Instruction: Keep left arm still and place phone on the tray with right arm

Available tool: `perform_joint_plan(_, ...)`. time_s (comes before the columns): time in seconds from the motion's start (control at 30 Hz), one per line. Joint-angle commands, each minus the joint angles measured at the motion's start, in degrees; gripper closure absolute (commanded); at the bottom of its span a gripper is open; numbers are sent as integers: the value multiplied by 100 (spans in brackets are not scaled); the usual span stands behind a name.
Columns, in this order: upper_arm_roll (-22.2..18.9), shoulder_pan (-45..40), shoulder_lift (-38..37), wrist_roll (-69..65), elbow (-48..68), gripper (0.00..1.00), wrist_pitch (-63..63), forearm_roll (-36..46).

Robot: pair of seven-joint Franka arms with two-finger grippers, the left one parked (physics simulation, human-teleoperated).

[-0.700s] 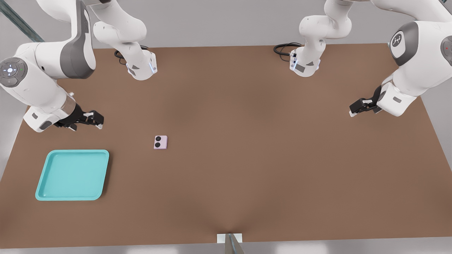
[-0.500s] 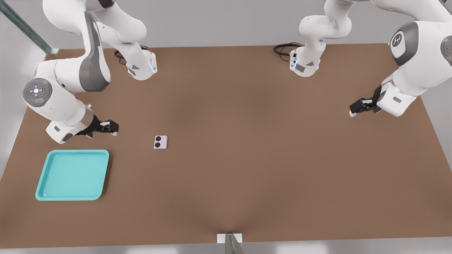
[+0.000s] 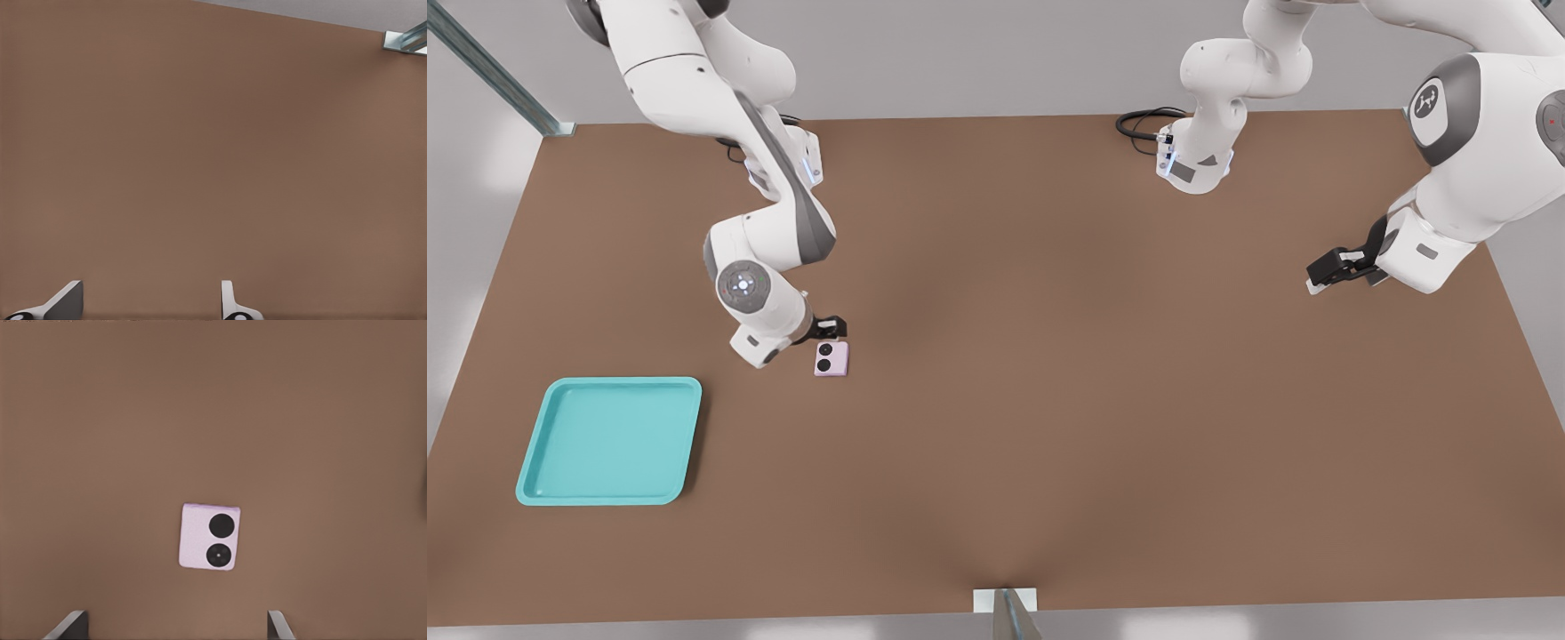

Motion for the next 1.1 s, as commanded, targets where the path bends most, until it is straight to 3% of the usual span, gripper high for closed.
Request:
perform_joint_plan(0.0, 17, -19, 62, 1904, -72, 0, 997, 5)
perform_joint_plan(0.2, 122, -19, 537, 2142, -64, 0, 1225, 31)
perform_joint_plan(1.07, 192, -309, 1073, 1729, -793, 0, 2166, 5)
